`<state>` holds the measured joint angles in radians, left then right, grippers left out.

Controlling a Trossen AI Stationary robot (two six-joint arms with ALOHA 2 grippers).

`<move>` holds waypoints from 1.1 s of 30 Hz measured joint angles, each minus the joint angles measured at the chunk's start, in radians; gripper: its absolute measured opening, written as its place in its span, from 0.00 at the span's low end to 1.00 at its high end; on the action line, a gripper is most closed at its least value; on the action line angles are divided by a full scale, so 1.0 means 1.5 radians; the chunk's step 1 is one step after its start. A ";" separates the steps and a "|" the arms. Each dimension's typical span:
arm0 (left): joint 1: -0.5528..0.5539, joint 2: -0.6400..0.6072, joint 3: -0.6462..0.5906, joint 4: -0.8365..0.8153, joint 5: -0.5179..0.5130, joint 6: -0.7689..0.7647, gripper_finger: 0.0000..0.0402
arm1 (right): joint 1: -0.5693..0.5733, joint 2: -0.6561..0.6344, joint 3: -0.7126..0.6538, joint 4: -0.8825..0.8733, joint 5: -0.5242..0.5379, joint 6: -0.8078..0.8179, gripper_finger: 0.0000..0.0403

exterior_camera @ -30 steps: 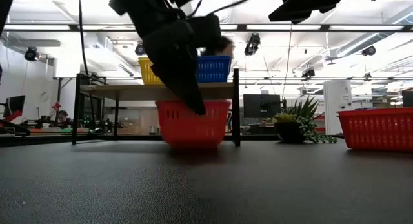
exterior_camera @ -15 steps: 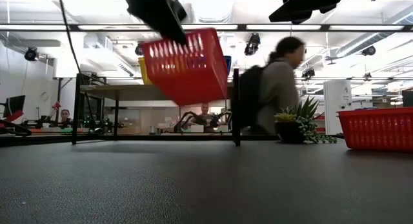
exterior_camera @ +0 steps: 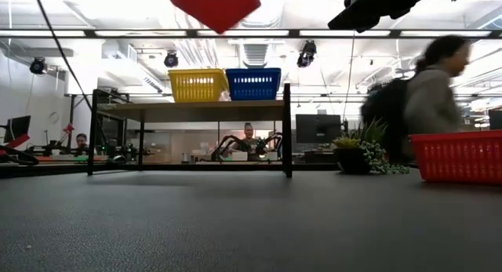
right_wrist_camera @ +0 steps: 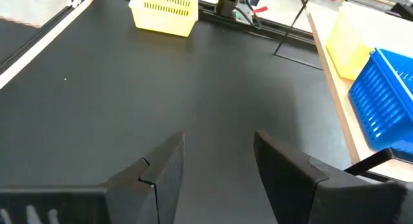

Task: Stack baskets on shelf by color
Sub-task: Put the left red bin on the shelf

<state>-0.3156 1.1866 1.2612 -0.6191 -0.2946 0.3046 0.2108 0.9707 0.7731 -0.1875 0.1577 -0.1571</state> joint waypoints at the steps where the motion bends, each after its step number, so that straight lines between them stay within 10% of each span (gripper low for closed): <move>1: 0.000 -0.016 0.000 -0.019 -0.039 0.021 0.00 | 0.000 0.000 0.000 0.000 0.000 0.002 0.44; 6: 0.029 -0.081 -0.007 -0.148 -0.216 0.083 0.00 | 0.000 0.000 -0.002 0.010 0.000 0.021 0.44; 13: 0.147 -0.123 -0.017 -0.249 -0.245 0.131 0.00 | 0.000 0.000 -0.007 0.029 0.000 0.053 0.44; 33: 0.475 -0.133 -0.078 -0.257 0.030 0.237 0.00 | 0.000 0.000 -0.049 0.079 -0.003 0.088 0.44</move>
<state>0.3973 0.9876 1.1449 -1.0051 -0.2502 0.6605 0.2111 0.9707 0.7000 -0.0689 0.1538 -0.0252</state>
